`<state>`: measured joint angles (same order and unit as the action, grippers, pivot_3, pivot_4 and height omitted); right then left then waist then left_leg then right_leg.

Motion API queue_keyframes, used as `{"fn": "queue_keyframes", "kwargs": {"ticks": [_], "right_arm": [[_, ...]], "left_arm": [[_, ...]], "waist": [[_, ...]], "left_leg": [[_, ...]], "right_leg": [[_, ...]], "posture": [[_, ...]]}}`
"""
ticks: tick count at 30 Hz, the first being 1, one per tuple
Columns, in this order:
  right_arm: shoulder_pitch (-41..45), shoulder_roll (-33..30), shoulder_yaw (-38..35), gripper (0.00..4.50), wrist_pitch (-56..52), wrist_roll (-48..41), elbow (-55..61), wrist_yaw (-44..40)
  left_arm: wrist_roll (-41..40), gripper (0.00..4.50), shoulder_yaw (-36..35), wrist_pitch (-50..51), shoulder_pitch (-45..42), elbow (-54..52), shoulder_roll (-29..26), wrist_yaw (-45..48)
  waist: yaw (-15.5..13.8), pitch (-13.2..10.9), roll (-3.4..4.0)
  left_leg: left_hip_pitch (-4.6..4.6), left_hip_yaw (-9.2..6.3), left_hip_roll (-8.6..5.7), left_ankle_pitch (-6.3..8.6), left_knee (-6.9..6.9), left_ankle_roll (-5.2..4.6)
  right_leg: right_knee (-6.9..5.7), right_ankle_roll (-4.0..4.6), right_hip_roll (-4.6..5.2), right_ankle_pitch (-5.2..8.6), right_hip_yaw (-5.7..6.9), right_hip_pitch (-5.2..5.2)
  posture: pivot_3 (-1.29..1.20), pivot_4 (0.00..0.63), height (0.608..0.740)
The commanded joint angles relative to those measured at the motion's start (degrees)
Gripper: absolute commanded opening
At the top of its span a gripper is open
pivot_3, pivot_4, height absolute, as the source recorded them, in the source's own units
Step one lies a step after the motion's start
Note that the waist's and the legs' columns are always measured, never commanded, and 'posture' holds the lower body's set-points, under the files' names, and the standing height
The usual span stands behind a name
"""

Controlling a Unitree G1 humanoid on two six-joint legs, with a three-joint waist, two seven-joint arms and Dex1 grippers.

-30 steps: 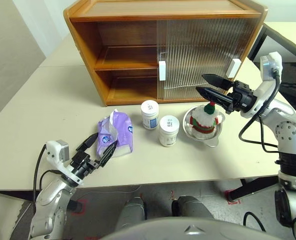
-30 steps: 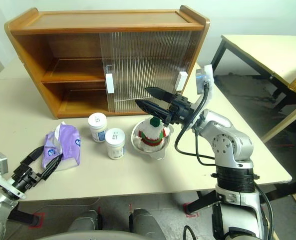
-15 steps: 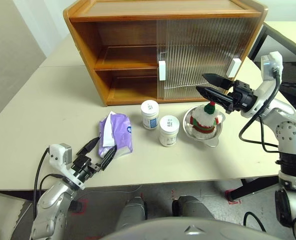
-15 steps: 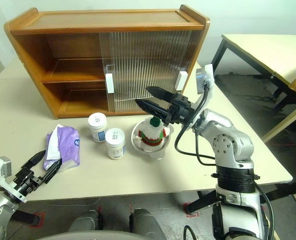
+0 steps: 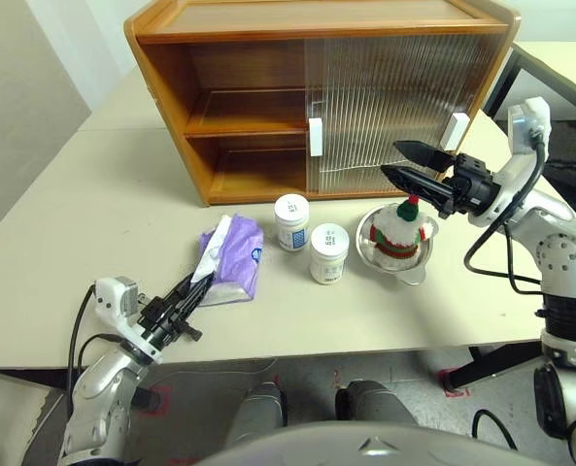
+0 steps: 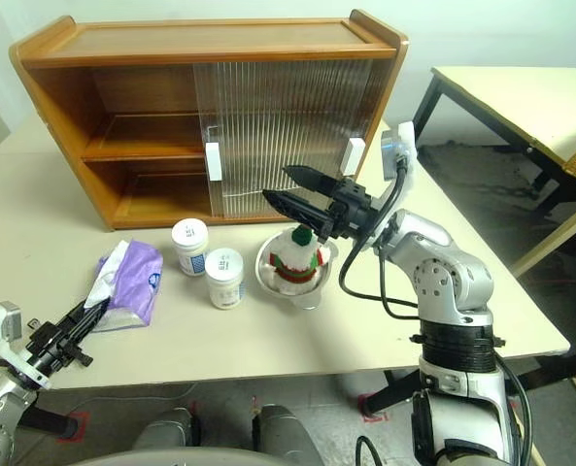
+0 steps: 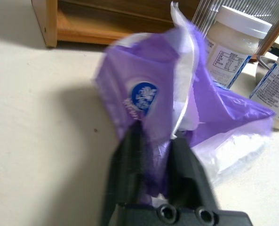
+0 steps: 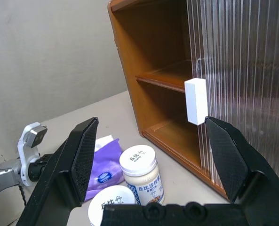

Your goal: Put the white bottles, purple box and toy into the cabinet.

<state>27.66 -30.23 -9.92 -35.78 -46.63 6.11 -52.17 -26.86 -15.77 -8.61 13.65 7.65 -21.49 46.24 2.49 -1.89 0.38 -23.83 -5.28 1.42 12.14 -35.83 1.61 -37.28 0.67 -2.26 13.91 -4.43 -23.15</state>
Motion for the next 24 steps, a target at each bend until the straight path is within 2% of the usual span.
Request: {"fn": "queue_keyframes", "kwargs": {"ticks": [1,8,13,18,24], "right_arm": [[0.44,0.07,0.30,4.50,0.30,0.51,0.33,-0.09],[0.73,0.20,0.46,4.50,0.90,1.08,-0.59,-0.70],[0.92,0.53,0.71,4.50,1.35,1.46,-1.08,-1.02],[1.22,1.51,1.34,4.50,1.63,2.13,-1.48,-1.26],[1.84,2.38,1.67,4.50,2.13,2.80,-2.45,-1.59]], "left_arm": [[0.66,0.03,-1.24,-2.35,-0.39,7.40,-0.82,2.18],[-2.63,0.03,-3.18,-1.76,-2.78,5.65,-2.94,4.31],[-5.78,0.03,-5.37,2.79,-5.56,-0.04,-5.71,2.56],[-5.97,0.03,-6.67,8.89,-11.47,-6.51,-8.88,-3.60],[-8.45,0.03,-4.30,19.85,-17.52,-14.97,-7.80,-11.96]], "waist": [[0.00,0.04,0.06],[0.32,0.09,0.19],[0.29,0.05,0.09],[-0.02,-0.01,-0.08],[-0.04,-0.01,-0.09]], "left_leg": [[0.02,-0.01,0.01,0.00,0.00,0.00],[0.23,-0.02,0.16,0.00,0.11,0.00],[0.15,-0.01,0.22,-0.14,0.08,-0.17],[0.02,0.01,0.21,-0.45,0.03,-0.68],[0.00,0.10,0.18,-0.46,0.00,-0.71]], "right_leg": [[-0.01,0.00,0.00,0.00,0.00,0.00],[-0.09,0.05,-0.15,-0.03,0.02,0.11],[-0.07,0.06,-0.19,-0.04,0.06,0.09],[0.04,0.08,-0.19,-0.03,0.07,0.07],[0.07,0.09,-0.19,-0.04,0.05,0.07]], "posture": [[-0.10,0.053,0.740],[-0.09,0.050,0.740],[-0.08,0.050,0.740],[-0.07,0.052,0.740],[-0.08,0.052,0.740]]}}
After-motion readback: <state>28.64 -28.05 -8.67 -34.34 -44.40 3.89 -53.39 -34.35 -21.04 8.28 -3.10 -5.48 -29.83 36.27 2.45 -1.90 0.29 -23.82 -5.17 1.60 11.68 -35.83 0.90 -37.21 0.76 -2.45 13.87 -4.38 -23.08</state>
